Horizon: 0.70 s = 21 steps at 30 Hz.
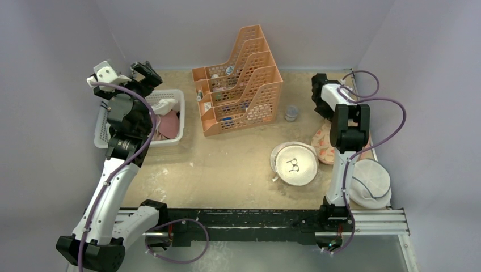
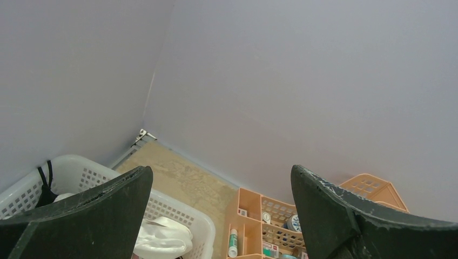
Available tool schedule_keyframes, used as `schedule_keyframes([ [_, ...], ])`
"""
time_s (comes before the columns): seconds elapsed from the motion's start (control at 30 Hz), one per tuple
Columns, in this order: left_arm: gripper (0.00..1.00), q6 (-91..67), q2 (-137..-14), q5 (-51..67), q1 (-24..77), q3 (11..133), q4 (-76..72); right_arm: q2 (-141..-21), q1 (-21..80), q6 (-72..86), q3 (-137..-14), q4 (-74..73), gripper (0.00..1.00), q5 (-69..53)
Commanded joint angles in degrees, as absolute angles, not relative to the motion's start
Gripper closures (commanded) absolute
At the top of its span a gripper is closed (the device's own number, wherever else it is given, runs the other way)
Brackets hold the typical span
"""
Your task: Unzip the laundry bag and remove the bra
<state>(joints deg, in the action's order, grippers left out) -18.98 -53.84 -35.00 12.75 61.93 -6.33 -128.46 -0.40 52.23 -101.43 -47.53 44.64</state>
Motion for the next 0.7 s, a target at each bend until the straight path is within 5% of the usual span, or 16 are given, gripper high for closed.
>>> schedule_keyframes([
  [0.0,0.00,-20.17,-53.86,-35.07,12.30,61.79,-8.78,-126.11,-1.04,51.82,-98.57,-43.45,0.16,42.10],
  [0.1,0.00,-20.37,-54.10,-35.07,12.26,61.71,-8.70,-125.41,-1.14,50.94,-96.81,-40.85,0.34,41.02],
  [0.67,0.01,-22.00,-56.06,-33.34,12.30,62.20,-8.01,-117.34,-1.05,49.99,-94.39,-38.04,0.99,44.76],
])
